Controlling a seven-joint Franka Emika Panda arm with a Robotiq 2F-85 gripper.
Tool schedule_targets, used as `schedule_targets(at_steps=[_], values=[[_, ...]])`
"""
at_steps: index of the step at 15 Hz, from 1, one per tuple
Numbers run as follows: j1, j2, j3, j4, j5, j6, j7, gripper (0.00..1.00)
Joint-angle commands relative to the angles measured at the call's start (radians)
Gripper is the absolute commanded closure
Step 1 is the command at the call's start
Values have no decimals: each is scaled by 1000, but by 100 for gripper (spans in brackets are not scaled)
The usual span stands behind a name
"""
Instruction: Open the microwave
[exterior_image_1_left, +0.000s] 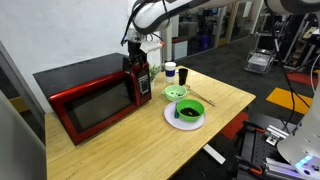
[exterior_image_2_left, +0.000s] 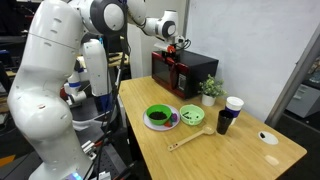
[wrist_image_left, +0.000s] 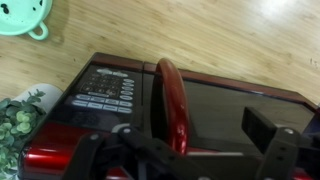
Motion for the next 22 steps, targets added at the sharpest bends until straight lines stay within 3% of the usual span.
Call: schedule_targets(at_steps=[1, 21, 22], values=[[5, 68, -9, 106, -7, -52, 24, 0], [5, 210, -23, 294, -7, -236, 30, 0], [5, 213, -22, 299, -6, -240, 29, 19]])
